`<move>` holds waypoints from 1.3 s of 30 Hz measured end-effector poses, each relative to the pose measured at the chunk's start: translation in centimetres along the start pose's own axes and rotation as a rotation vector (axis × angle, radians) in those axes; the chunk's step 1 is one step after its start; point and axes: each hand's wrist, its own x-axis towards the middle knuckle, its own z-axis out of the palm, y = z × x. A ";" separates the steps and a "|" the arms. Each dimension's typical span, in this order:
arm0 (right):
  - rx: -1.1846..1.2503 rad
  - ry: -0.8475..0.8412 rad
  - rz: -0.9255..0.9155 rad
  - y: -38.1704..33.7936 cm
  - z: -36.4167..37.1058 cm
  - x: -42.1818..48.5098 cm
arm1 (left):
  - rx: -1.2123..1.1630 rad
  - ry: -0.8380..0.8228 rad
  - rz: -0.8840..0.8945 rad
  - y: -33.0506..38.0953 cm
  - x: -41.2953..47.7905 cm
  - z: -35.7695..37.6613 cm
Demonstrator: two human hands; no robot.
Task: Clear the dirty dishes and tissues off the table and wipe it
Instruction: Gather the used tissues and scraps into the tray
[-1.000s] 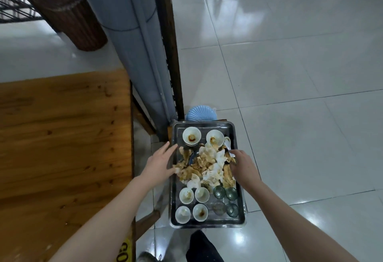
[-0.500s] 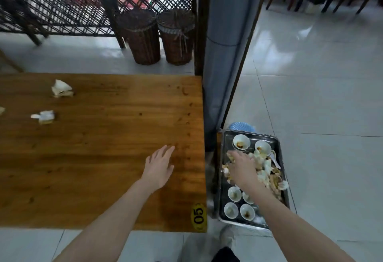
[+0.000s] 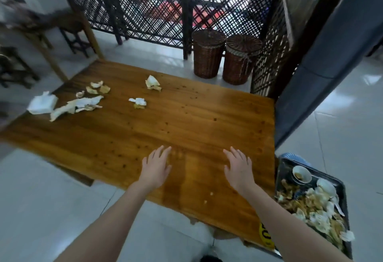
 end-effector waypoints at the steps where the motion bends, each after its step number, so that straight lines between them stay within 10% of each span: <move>1: -0.004 -0.004 -0.020 -1.1 0.3 0.4 | -0.001 0.005 -0.027 -1.3 -0.2 -0.4; 28: 0.081 -0.116 -0.148 -25.2 8.2 20.5 | -0.043 0.100 -0.330 -25.0 12.5 -12.7; 39: 0.063 -0.132 0.008 -28.2 11.3 25.9 | -0.018 -0.047 -0.194 -27.7 20.7 -13.7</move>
